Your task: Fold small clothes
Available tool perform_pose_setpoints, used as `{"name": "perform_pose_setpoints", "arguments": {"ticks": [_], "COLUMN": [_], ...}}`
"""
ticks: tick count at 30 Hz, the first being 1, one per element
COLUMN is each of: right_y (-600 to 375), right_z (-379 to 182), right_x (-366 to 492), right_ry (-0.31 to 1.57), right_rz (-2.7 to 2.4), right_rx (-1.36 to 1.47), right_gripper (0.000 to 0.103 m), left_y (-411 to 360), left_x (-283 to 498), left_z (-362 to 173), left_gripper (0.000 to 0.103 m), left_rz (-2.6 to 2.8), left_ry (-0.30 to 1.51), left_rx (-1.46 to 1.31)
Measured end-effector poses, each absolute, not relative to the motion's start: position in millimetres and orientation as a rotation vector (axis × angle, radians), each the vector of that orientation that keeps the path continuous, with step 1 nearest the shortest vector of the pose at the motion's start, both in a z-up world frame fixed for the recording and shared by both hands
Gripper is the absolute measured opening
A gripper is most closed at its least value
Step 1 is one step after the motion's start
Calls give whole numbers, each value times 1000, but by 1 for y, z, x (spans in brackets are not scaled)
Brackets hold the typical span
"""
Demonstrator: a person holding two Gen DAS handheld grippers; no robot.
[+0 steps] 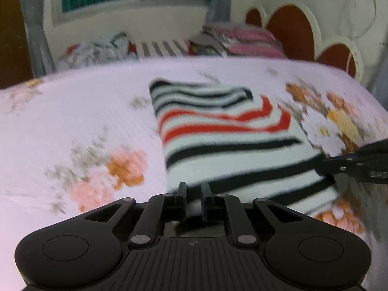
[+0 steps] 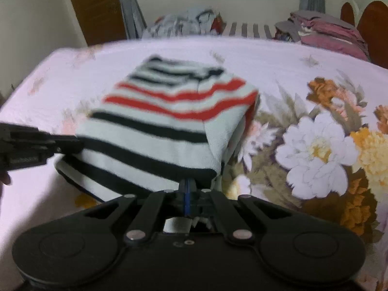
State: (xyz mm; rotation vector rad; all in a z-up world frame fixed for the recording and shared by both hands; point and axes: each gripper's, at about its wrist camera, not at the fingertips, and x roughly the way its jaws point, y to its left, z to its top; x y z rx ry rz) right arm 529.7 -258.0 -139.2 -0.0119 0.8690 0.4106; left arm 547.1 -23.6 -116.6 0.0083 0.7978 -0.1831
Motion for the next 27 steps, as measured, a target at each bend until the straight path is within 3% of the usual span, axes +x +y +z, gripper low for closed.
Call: {"name": "perform_pose_setpoints", "arguments": {"ticks": [1, 3, 6, 8, 9, 10, 15, 19, 27], "right_y": [-262, -272, -291, -305, -311, -318, -330, -332, -334], "right_z": [-136, -133, -136, -142, -147, -153, -175, -192, -208], "right_x": [531, 538, 552, 561, 567, 575, 601, 616, 627], "right_ry": [858, 845, 853, 856, 867, 886, 952, 1002, 1036], "right_rz": [409, 394, 360, 357, 359, 369, 425, 444, 488], "right_rx": [9, 69, 180, 279, 335, 397, 561, 604, 648], "right_gripper": [19, 31, 34, 49, 62, 66, 65, 65, 62], "left_y": [-20, -16, -12, -8, -4, 0, 16, 18, 10], "left_x": [549, 553, 565, 577, 583, 589, 612, 620, 629], "left_z": [-114, -112, -108, -111, -114, -119, -140, -152, -170], "left_gripper": [53, 98, 98, 98, 98, 98, 98, 83, 82], "left_rz": [-178, -133, -140, -176, -198, -212, -210, -210, -201], "left_ry": [784, 752, 729, 750, 766, 787, 864, 895, 945], "left_rx": [-5, -12, -50, -116, -160, -207, -389, -455, -447]}}
